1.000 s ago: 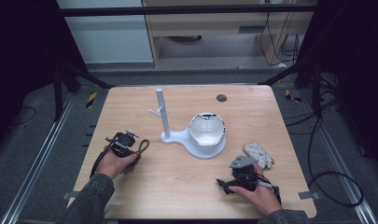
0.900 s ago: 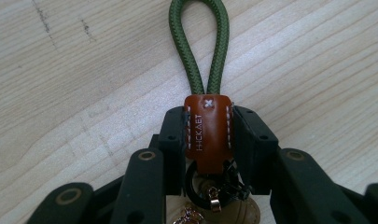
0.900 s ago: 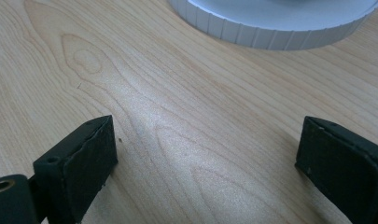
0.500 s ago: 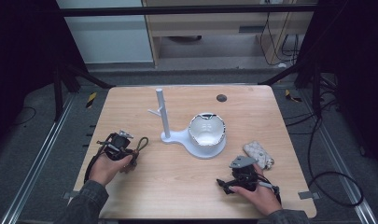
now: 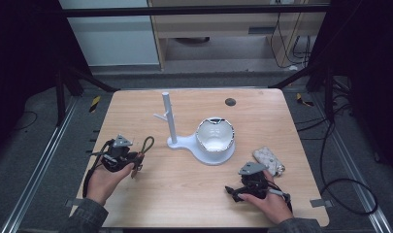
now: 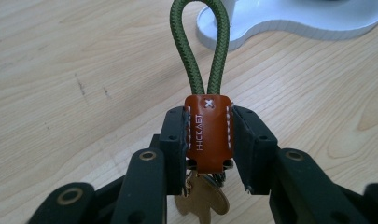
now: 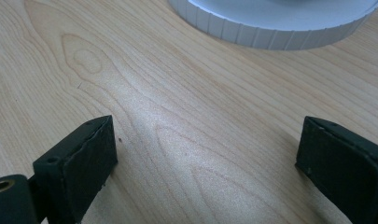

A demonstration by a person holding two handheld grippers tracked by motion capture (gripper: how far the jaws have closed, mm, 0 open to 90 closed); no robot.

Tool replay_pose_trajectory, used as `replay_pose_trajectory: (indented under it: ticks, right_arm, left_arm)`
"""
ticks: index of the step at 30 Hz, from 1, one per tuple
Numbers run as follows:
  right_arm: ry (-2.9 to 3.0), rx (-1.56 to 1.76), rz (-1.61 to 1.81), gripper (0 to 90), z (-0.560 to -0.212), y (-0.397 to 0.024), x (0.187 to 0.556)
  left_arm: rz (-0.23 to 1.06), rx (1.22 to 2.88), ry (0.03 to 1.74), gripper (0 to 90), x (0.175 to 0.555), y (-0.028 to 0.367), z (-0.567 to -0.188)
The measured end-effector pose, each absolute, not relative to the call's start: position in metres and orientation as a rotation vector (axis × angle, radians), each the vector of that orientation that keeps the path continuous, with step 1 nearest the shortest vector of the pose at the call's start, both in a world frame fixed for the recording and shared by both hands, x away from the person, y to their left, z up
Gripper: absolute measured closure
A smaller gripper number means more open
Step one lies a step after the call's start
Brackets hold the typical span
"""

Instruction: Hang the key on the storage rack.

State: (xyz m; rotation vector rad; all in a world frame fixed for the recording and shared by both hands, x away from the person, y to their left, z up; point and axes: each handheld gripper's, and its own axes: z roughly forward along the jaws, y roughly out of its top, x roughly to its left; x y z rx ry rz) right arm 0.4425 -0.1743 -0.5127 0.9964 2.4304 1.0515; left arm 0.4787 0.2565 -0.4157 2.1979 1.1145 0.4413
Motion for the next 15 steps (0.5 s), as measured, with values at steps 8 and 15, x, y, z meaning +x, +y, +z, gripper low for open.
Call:
replay_pose_trajectory:
  ticks: [8,15]
  right_arm:
    - [2.431,0.997,1.051,5.0,-0.513,-0.174,0.442]
    - [2.431,0.998,1.052,5.0,-0.513,-0.174,0.442]
  left_arm:
    - [0.458,2.187,1.079,65.7,0.475,0.250,-0.407]
    - [0.471,2.192,1.042,65.7,0.469,0.245,-0.399]
